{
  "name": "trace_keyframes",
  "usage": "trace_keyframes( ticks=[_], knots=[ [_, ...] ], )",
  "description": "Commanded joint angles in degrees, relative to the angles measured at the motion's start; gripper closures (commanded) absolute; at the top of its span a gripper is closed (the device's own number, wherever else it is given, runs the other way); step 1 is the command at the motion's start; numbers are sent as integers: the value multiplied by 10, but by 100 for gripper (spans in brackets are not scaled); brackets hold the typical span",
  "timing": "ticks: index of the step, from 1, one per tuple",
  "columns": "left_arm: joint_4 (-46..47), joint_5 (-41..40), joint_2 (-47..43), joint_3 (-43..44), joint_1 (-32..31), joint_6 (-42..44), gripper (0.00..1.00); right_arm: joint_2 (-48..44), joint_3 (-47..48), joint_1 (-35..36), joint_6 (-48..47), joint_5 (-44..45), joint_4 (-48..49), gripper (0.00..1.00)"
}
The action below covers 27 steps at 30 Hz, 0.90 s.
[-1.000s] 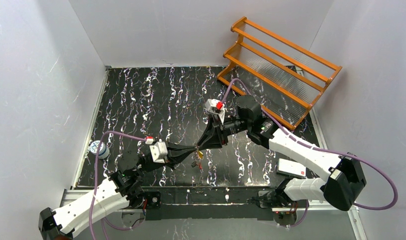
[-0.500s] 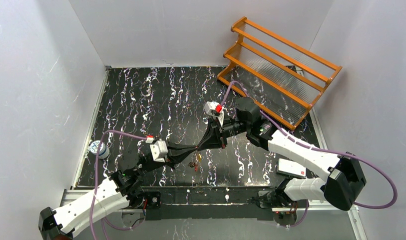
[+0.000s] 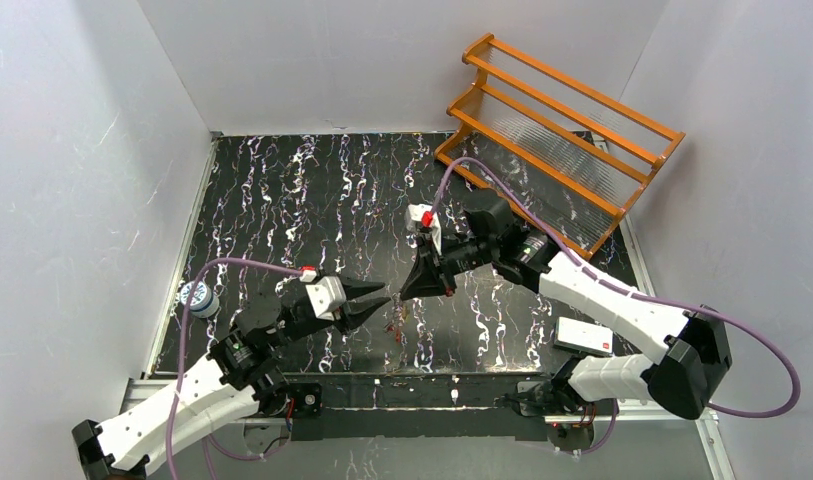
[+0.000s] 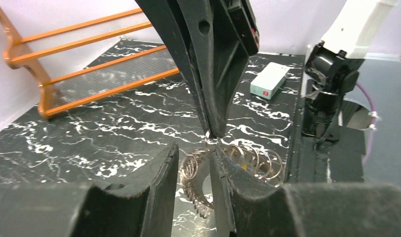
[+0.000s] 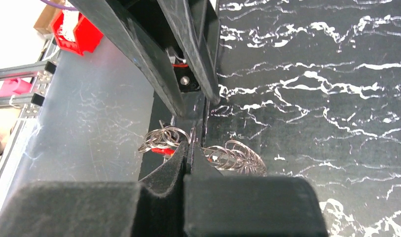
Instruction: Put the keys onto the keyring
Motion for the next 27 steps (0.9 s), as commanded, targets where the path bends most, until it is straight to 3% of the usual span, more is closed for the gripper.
trace_keyframes(
  ticks=[1, 8, 17, 23, 27],
  knots=[
    [-172, -37, 13, 81, -1, 79, 71, 17, 67, -2, -56, 24, -128, 99],
    [-282, -2, 99, 160, -1, 134, 67, 70, 133, 9, -66, 73, -223, 99],
    [-255, 38, 167, 173, -1, 137, 65, 112, 168, 36, -62, 92, -251, 99],
    [-239, 52, 186, 167, -1, 138, 82, 112, 166, 49, -60, 97, -242, 99],
    [-240, 54, 191, 164, -1, 140, 83, 109, 166, 52, -59, 100, -239, 99]
  ],
)
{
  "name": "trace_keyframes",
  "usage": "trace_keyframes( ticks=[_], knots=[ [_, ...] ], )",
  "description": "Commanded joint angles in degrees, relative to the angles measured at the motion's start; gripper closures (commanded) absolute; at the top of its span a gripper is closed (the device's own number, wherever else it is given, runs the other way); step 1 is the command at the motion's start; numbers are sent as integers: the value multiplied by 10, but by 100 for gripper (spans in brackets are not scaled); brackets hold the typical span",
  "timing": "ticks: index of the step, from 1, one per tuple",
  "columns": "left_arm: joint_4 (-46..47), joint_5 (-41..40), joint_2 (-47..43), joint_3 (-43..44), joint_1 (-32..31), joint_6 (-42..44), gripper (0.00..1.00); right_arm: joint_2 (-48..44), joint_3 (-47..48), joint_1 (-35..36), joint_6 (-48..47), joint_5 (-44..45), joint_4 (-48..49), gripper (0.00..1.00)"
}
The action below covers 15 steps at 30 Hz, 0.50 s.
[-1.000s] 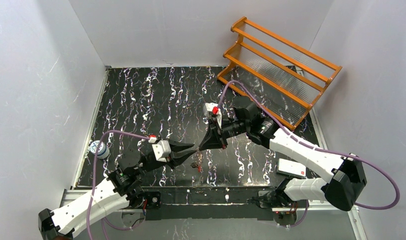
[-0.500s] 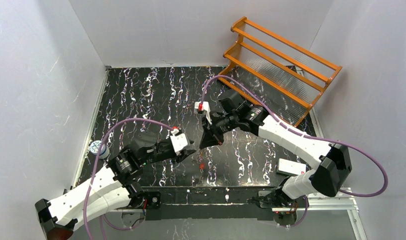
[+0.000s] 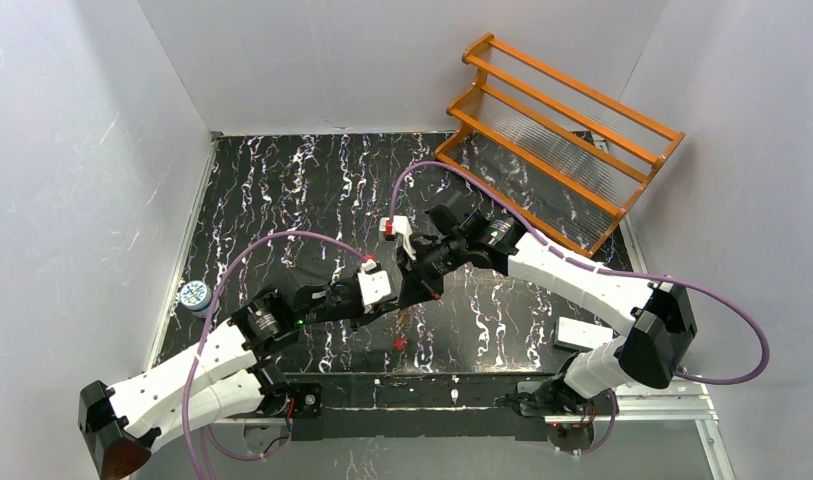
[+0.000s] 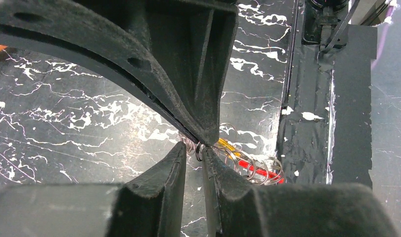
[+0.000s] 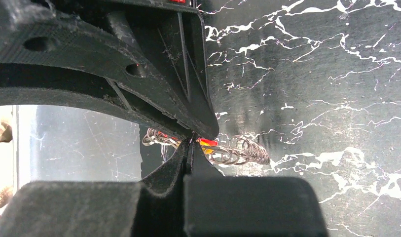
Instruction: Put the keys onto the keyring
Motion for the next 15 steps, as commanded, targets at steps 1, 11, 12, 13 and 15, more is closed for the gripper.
trace_keyframes(
  ticks=[1, 11, 12, 13, 15],
  knots=[
    [15, 16, 4, 7, -1, 7, 83, -10, 30, 7, 2, -8, 15, 99],
    [17, 26, 16, 7, -1, 2, 100, -19, 21, 7, 2, 17, 26, 99],
    [20, 19, 11, 4, -1, -2, 100, -24, 16, 7, 3, 23, 34, 97],
    [27, 12, 4, 1, -1, -9, 100, -29, 10, 7, 10, 30, 44, 91],
    [50, -5, -17, -12, -1, -25, 100, -42, -7, 4, 24, 38, 67, 72]
  ],
)
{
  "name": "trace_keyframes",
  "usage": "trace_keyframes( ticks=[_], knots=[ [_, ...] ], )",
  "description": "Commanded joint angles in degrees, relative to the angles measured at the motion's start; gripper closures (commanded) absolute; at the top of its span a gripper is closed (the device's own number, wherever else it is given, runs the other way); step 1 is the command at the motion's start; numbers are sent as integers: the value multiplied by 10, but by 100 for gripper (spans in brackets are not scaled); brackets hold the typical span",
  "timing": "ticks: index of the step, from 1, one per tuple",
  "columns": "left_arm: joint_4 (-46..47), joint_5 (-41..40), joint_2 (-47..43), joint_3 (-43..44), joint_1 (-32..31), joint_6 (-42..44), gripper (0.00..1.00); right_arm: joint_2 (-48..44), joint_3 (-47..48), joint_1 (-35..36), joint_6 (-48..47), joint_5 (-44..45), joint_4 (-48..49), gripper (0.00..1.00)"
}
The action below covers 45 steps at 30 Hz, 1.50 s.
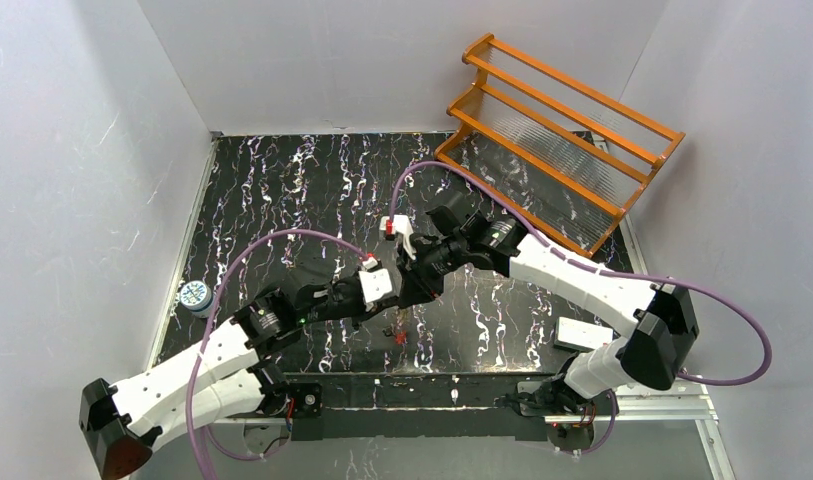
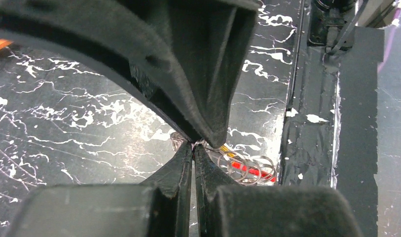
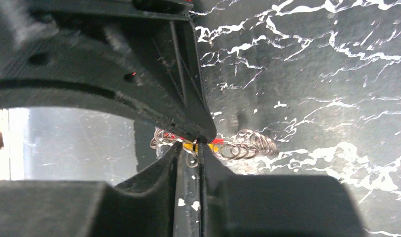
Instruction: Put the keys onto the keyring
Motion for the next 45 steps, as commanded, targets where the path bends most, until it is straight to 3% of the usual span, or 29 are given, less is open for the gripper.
trace_keyframes(
  ticks=[1, 3, 6, 14, 18, 24, 27, 35, 38, 42, 45],
  knots=[
    [62, -21, -44, -22, -1, -35, 100, -47, -14, -1, 28, 12, 78, 64],
    [101, -39, -71, -44, -1, -60, 100, -61, -31, -8, 47, 10, 112, 53],
    [166, -69, -113, -87, -2, -102, 100, -87, -66, -20, 74, -5, 163, 46],
    [361, -73, -181, -186, -1, -189, 100, -129, -138, -58, 149, -68, 287, 51],
    [402, -58, -189, -204, -1, -202, 100, -127, -145, -60, 151, -107, 317, 53],
    [412, -44, -185, -203, -1, -205, 100, -110, -146, -60, 154, -137, 339, 57],
    [414, -40, -182, -202, -2, -206, 100, -106, -146, -60, 154, -142, 347, 63],
    [414, -40, -181, -204, -2, -207, 100, -96, -142, -59, 150, -155, 344, 99],
    [404, -47, -181, -202, -1, -205, 100, -99, -134, -60, 130, -153, 323, 99],
    [313, -67, -173, -163, -1, -182, 97, -99, -112, -59, 84, -143, 250, 99],
    [237, -67, -159, -126, -1, -150, 88, -95, -90, -60, 44, -128, 196, 99]
  ],
)
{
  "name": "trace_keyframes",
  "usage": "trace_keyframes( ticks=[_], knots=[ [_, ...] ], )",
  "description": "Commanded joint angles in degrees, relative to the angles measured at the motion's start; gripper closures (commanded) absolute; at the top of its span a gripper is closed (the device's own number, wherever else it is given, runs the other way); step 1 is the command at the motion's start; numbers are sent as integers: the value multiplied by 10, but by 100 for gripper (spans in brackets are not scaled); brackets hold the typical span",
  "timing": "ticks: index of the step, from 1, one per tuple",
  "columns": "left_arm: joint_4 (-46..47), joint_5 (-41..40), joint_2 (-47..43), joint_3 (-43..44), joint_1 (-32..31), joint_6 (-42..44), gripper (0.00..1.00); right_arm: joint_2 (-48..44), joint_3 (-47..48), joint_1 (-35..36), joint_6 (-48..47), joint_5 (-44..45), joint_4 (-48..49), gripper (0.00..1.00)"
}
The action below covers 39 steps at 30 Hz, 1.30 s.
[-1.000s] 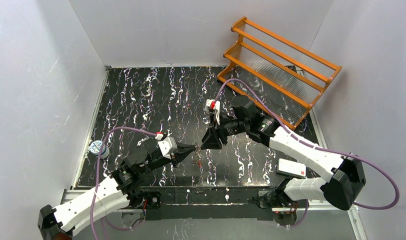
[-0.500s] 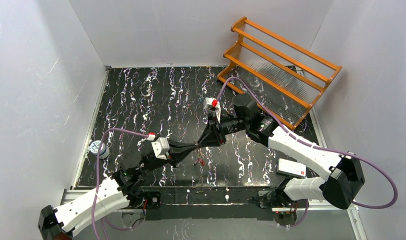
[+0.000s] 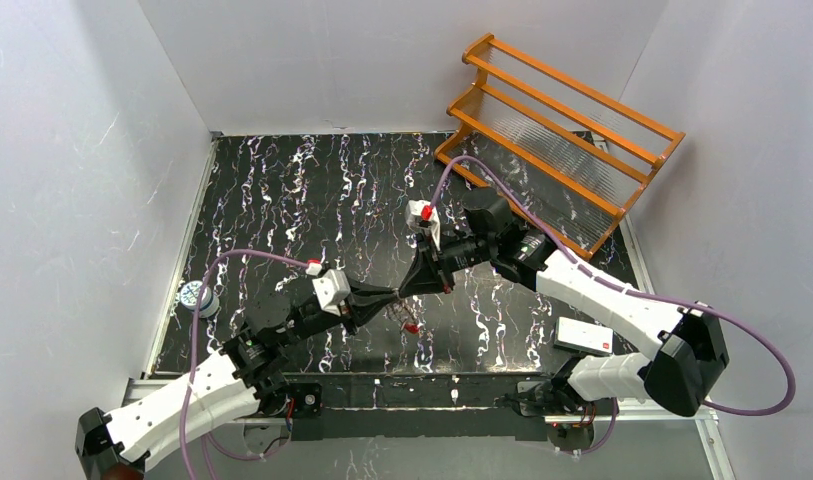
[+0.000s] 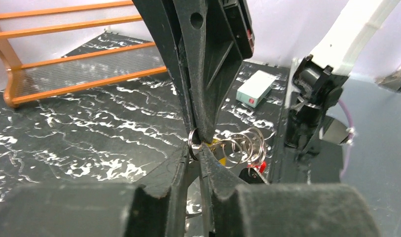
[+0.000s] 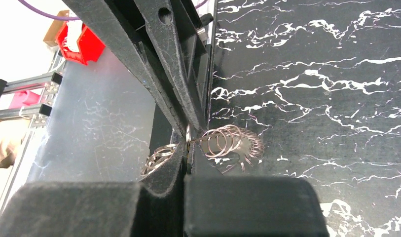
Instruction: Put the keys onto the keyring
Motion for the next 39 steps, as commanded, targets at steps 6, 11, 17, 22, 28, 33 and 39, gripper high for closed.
trace_keyframes(
  ticks=[6, 11, 17, 22, 28, 33, 39],
  knots=[
    [-223, -39, 39, 125, 0, 110, 71, 28, 97, 1, -102, 30, -177, 99],
    [-314, -24, 86, 180, 0, 169, 69, 53, 130, 17, -127, 63, -239, 99],
    [-372, 15, 138, 229, 0, 211, 68, 76, 162, 29, -148, 96, -281, 99],
    [-384, 50, 160, 246, 0, 221, 67, 93, 183, 50, -163, 133, -310, 99],
    [-381, 75, 181, 251, -1, 215, 69, 104, 191, 72, -165, 146, -311, 99],
    [-370, 86, 191, 239, 0, 212, 87, 101, 192, 76, -163, 151, -306, 99],
    [-381, 84, 203, 238, 0, 219, 94, 97, 191, 77, -165, 158, -306, 99]
  ],
)
